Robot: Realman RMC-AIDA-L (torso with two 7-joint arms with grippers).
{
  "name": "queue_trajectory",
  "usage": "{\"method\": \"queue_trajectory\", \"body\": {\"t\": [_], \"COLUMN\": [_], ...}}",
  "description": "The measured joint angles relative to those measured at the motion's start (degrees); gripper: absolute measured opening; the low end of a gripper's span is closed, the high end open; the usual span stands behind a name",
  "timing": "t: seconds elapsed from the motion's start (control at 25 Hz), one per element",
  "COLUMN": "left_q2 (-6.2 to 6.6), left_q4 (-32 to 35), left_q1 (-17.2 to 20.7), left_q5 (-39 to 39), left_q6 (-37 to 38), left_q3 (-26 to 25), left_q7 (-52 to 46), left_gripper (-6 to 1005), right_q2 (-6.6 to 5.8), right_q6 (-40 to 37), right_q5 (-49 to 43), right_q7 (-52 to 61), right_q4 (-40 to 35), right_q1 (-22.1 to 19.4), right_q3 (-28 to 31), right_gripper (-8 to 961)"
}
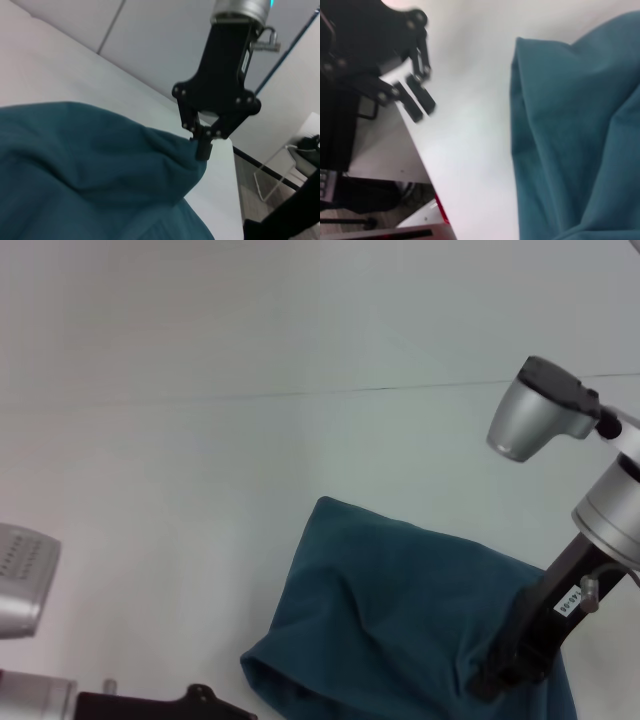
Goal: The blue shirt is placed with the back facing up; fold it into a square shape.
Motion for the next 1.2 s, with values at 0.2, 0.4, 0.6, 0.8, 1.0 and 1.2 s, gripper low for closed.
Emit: {"method": "queue_trajectory", "body": {"t": [0.2,0.4,0.6,0.8,1.0,1.2], "left_q2": [-0.02,0.08,0.10,0.15,0.30,0.54], "left_q4": [-2.51,-2.42,-2.40,-2.58,-2.55,-2.34], "left_q1": [-1.30,-1.34,-1.96,-2.21,-2.47,-2.70], "left_q5": [0.33,0.05,0.21,0.39,0.42,0.42], "left_q6": [-1.54,-2.30,-2.90,-4.04,-4.46,-5.06], "left_q3": [0.69,0.01,-0.30,-0.30,-0.33,-0.48], "left_q7": [0.31,0.38,0.41,0.44,0.45,0.45], "left_gripper": [74,74,73,73,73,73], "right_q2": [-2.89,-3.39,-3.20,-2.09,1.21,2.45], "right_q6": [-0.14,-0.10,-0.05,0.27,0.46,0.43], "right_q5": [8.58,8.98,8.97,7.47,-1.01,-4.63], "right_q7": [2.00,2.56,2.66,2.39,2.26,2.68], "right_q4": [-0.16,0.27,1.20,2.01,2.36,3.58], "right_q1": [-1.00,-1.86,-2.06,-1.84,-1.14,0.47], "right_q3": [-5.82,-11.72,-17.06,-20.35,-19.41,-16.86], "right_gripper": [115,129,143,158,172,187]}}
